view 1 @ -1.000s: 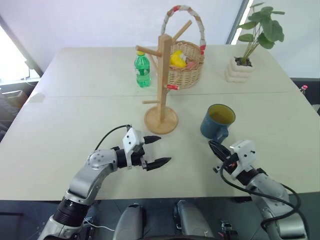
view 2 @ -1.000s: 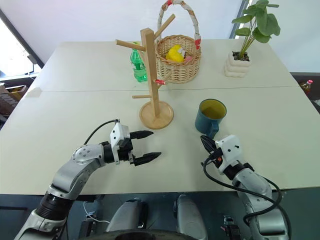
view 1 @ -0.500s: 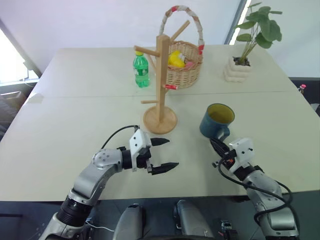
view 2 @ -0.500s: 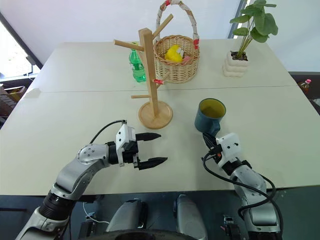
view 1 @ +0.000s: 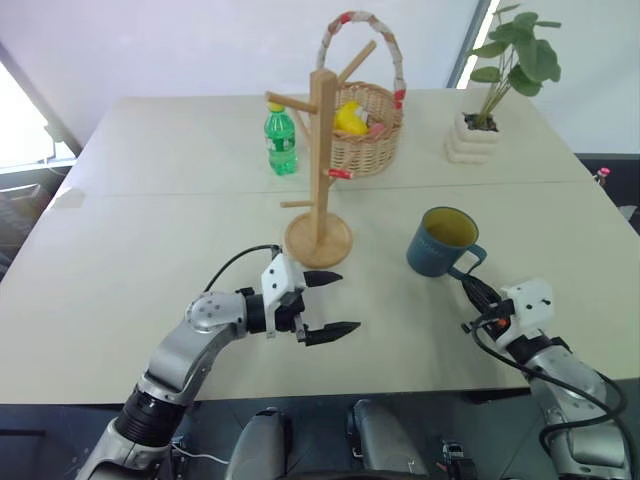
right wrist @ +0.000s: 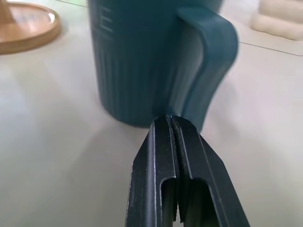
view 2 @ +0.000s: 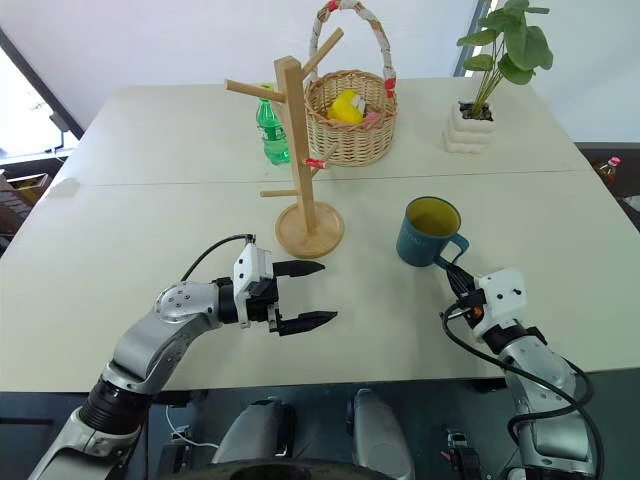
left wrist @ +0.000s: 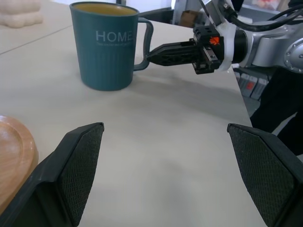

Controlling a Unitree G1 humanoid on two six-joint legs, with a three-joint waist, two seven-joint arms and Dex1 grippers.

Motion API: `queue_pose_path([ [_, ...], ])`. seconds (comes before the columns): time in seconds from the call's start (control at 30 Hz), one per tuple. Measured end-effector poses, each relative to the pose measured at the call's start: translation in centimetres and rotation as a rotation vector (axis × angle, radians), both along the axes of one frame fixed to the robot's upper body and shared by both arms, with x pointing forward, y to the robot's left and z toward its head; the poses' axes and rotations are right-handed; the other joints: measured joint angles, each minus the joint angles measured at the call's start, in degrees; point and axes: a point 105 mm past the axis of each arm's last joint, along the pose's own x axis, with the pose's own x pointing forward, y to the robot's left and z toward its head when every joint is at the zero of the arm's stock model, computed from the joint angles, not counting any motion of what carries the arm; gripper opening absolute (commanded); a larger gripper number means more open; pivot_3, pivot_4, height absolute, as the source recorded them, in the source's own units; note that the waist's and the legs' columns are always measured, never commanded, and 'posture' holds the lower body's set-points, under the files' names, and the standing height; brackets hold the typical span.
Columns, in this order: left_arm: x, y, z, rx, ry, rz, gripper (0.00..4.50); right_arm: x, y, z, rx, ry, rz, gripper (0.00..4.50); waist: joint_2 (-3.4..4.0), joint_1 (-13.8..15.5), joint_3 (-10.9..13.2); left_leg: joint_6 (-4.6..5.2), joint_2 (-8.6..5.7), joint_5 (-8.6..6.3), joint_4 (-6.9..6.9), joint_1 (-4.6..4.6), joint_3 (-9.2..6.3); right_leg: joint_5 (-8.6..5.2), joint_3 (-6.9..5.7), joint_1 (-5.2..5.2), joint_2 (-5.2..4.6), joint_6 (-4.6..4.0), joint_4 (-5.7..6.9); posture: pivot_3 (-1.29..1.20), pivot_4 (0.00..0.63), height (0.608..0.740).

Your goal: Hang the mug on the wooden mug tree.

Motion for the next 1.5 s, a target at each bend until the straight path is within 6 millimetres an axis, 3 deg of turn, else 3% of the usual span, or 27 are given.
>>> queue_pose_path([
  [0.23, 0.0, 0.0, 0.0, 0.004, -0.005, 0.002, 4.5, -0.5, -0.2, -0.4, 0.027, 0.02, 0.0, 0.07, 0.0, 0.09, 0.0, 0.0, 0.0, 0.0, 0.0, -0.01, -0.01, 0.0, 0.0, 0.0, -0.01, 0.0, 0.01, 0.0, 0.15, 0.74],
  [0.4, 0.1, 0.1, -0.1, 0.008, -0.009, 0.004, 4.5, -1.1, 0.4, -1.0, 0.069, 0.029, -0.017, 2.38, 0.0, 0.1, 0.0, 0.0, 0.0, 0.0, 0.0, -0.01, 0.0, 0.0, 0.01, 0.0, -0.02, 0.0, 0.0, 0.0, 0.15, 0.74],
  [0.73, 0.1, -0.1, 0.3, -0.003, -0.021, -0.003, 4.5, 0.3, -0.2, 0.5, 0.077, -0.057, -0.114, 2.38, 0.02, 0.11, -0.01, 0.0, 0.0, 0.0, 0.0, -0.01, -0.01, 0.0, 0.0, 0.0, -0.01, 0.0, 0.01, 0.0, 0.15, 0.74],
  [1.37, 0.2, -0.1, 0.3, -0.007, -0.025, 0.01, 4.5, 2.8, 0.1, 0.9, 0.091, -0.083, -0.195, 2.38, 0.03, 0.01, -0.01, 0.0, -0.01, 0.0, 0.0, 0.0, 0.0, 0.0, 0.01, 0.0, -0.01, 0.0, 0.02, 0.0, 0.15, 0.74],
  [1.43, 0.2, 0.0, 0.3, -0.006, -0.025, 0.011, 4.5, 2.9, 0.2, 0.9, 0.103, -0.079, -0.2, 1.89, 0.03, 0.0, -0.01, 0.0, -0.01, 0.0, 0.0, 0.0, 0.0, 0.0, 0.01, 0.0, -0.01, 0.0, 0.02, 0.0, 0.15, 0.74],
  [1.5, 0.2, 0.0, 0.3, -0.006, -0.026, 0.011, 4.5, 3.1, 0.4, 0.8, 0.111, -0.068, -0.198, 1.1, 0.03, 0.01, -0.01, 0.0, -0.01, 0.0, 0.0, 0.0, 0.0, 0.0, 0.0, 0.0, -0.01, 0.0, 0.03, 0.0, 0.15, 0.74],
])
